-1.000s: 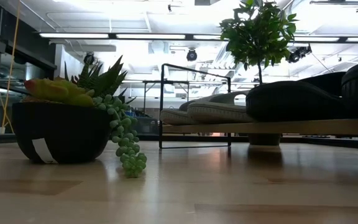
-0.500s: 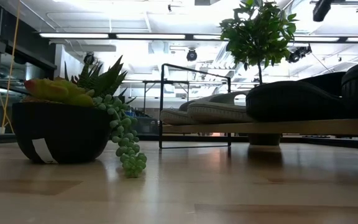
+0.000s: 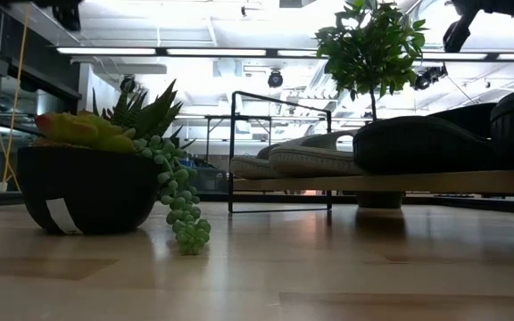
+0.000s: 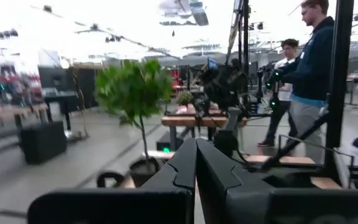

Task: Pick and place slides into the shelf
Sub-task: Return to Home Position

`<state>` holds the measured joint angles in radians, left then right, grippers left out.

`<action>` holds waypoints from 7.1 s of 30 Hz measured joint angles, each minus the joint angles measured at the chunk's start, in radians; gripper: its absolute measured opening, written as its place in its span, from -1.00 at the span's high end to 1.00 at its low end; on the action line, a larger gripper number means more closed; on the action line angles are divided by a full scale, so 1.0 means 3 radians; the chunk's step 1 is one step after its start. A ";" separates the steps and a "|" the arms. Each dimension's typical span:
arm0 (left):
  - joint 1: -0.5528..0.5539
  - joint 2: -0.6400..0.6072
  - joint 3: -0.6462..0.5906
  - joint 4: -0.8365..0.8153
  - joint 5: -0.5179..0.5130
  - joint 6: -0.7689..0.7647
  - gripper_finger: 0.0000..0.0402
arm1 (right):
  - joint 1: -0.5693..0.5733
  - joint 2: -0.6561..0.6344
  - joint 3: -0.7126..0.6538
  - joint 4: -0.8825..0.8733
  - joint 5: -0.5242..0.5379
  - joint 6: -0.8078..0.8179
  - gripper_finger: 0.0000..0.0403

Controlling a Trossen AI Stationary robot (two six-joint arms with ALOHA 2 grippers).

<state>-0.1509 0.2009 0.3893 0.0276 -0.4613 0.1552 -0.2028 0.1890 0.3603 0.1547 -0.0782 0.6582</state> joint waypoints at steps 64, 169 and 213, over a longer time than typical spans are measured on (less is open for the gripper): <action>0.1026 -0.0562 -0.1255 -0.0083 0.1588 -0.0252 1.00 | 0.0000 0.0001 0.0000 0.0421 -0.0169 0.0140 1.00; 0.1025 -0.0547 -0.1253 -0.0081 0.1588 0.0188 1.00 | -0.0001 -0.0589 -0.1167 -0.0486 0.0246 -0.1761 1.00; 0.1025 -0.0547 -0.1253 -0.0081 0.1588 0.0188 1.00 | -0.0003 -0.0587 -0.1166 -0.0490 0.0247 -0.1760 1.00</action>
<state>0.1566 0.0368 0.0135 0.0032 0.0151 0.2115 -0.2035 0.0128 0.0105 0.0078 -0.0040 0.1301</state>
